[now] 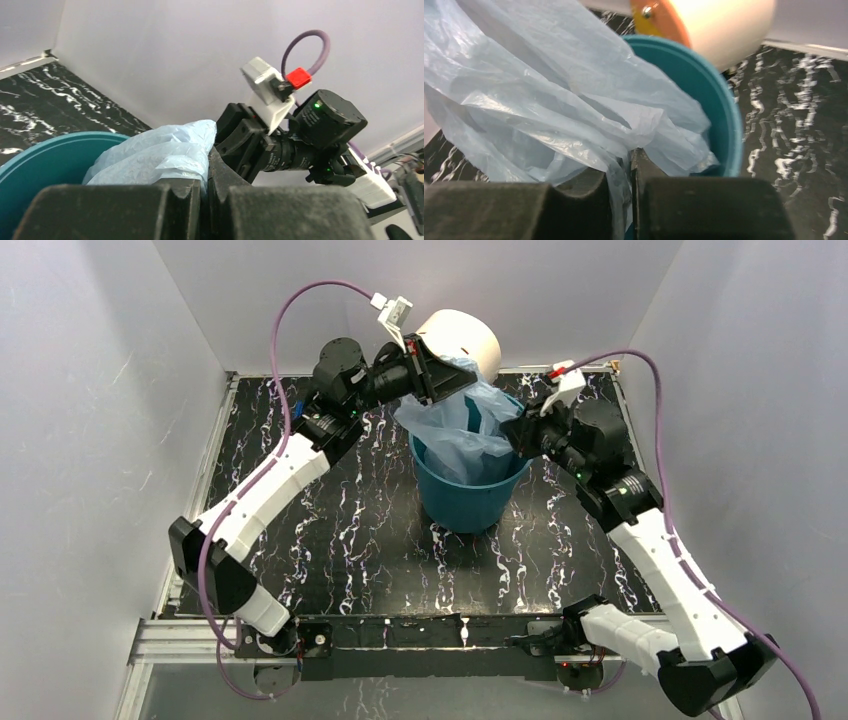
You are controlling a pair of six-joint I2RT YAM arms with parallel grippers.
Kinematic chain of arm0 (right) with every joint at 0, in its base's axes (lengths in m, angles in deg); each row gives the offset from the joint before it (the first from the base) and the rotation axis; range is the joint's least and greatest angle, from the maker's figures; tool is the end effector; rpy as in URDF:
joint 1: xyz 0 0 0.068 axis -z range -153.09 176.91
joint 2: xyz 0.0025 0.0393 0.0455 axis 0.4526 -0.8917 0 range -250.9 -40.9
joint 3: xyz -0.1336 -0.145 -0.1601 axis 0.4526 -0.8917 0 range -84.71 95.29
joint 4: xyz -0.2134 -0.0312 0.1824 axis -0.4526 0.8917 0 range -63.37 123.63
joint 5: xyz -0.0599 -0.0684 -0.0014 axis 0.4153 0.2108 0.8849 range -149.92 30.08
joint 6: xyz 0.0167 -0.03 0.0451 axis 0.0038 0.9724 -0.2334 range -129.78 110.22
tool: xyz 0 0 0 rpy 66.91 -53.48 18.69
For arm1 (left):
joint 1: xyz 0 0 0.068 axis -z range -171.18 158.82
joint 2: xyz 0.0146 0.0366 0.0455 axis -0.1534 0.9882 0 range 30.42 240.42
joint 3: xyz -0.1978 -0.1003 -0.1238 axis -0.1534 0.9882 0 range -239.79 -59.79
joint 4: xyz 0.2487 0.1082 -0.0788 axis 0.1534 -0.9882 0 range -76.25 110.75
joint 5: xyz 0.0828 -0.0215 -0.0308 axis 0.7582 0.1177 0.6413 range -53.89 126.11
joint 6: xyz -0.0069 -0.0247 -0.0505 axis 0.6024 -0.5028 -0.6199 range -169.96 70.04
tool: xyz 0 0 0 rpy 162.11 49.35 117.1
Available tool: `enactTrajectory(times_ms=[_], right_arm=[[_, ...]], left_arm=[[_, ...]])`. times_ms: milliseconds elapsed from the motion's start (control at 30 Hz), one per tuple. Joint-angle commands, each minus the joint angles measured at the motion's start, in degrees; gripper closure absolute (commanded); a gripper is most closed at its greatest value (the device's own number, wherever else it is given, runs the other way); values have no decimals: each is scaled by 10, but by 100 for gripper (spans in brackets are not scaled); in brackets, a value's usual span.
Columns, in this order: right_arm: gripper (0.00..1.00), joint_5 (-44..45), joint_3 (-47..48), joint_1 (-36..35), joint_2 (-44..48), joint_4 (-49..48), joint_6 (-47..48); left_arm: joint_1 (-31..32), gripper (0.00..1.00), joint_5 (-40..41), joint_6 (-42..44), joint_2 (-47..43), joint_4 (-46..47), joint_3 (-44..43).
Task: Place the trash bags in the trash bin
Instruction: Place the trash bag in the trash bin.
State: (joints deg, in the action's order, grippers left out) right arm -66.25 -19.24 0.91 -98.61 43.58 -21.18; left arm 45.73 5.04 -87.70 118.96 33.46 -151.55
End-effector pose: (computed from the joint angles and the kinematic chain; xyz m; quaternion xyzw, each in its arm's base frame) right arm 0.2301 0.1170 0.3976 -0.1320 0.7496 0.2473 0.5996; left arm 0.2924 -0.2452 0.4624 0.2096 0.5818 -0.5946 0.5139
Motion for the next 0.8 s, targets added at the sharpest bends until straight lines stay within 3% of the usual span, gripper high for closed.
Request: enactTrajectory(times_ms=[0, 233, 333, 433, 533, 767], right_arm=[[83, 130, 2, 0, 59, -49, -8], [84, 131, 17, 0, 11, 31, -1], [74, 98, 14, 1, -6, 48, -6], [66, 76, 21, 0, -9, 53, -4], [41, 72, 39, 1, -2, 48, -1], [25, 32, 109, 0, 9, 73, 11]], left_arm=[[6, 100, -31, -83, 36, 110, 1], [40, 100, -8, -71, 103, 102, -8], [39, 100, 63, -1, 98, 17, 6], [39, 100, 81, 43, 95, -46, 3], [40, 91, 69, 34, 84, -32, 8], [39, 63, 92, 61, 45, -92, -31]])
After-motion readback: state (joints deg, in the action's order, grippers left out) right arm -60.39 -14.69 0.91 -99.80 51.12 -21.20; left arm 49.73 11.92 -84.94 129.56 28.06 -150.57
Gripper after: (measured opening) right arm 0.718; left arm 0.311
